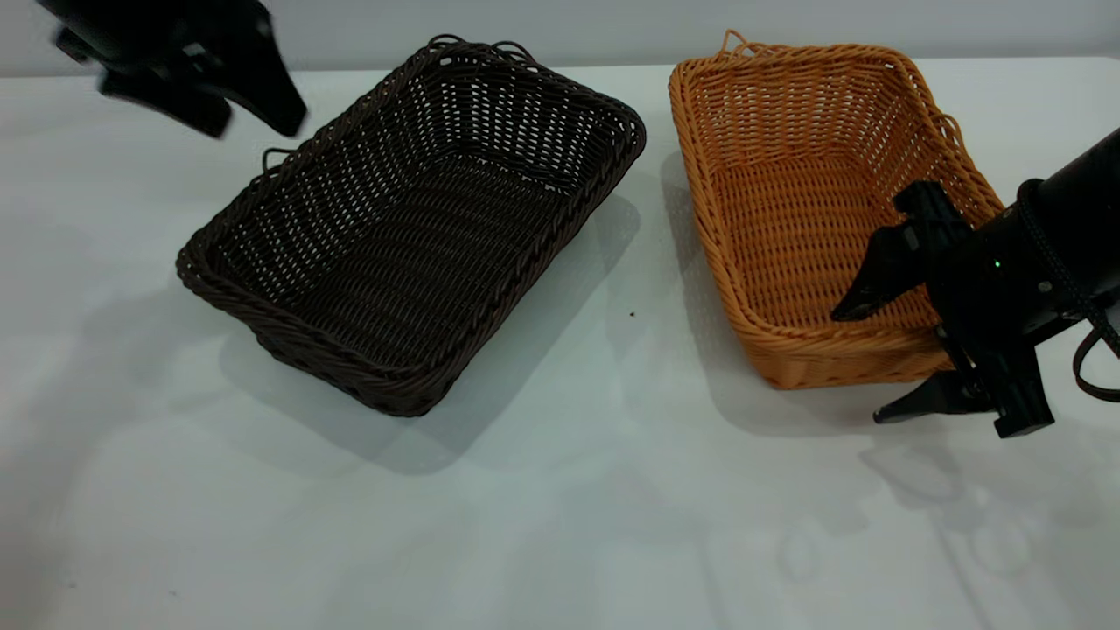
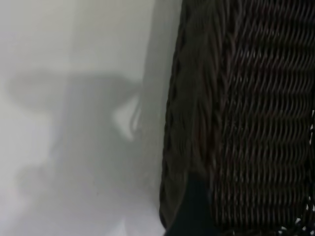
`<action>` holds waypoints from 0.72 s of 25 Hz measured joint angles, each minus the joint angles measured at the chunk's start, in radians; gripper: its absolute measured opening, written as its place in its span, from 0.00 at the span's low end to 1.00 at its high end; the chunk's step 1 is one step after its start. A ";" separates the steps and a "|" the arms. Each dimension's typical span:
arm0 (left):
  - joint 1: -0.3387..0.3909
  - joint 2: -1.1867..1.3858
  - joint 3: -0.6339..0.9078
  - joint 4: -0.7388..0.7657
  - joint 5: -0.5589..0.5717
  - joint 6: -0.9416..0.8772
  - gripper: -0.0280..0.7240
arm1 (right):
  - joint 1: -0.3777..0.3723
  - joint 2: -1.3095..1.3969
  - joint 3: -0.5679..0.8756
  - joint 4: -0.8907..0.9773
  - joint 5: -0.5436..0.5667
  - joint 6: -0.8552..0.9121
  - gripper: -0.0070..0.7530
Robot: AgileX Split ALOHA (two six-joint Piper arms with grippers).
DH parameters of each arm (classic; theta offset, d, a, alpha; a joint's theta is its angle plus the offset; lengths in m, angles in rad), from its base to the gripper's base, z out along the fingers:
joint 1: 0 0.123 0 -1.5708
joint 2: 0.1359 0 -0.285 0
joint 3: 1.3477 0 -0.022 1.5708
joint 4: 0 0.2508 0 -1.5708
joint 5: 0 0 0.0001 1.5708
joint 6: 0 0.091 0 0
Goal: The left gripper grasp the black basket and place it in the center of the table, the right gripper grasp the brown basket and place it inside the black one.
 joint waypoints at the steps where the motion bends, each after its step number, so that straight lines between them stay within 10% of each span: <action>1: -0.006 0.022 -0.019 0.000 0.001 0.000 0.76 | 0.000 0.000 -0.001 0.000 -0.001 0.001 0.75; 13: -0.025 0.266 -0.211 0.019 -0.053 0.003 0.76 | 0.000 0.000 -0.001 0.002 -0.020 0.002 0.73; 18: -0.052 0.313 -0.217 0.038 -0.093 0.039 0.59 | 0.000 0.002 -0.001 0.002 -0.021 -0.010 0.57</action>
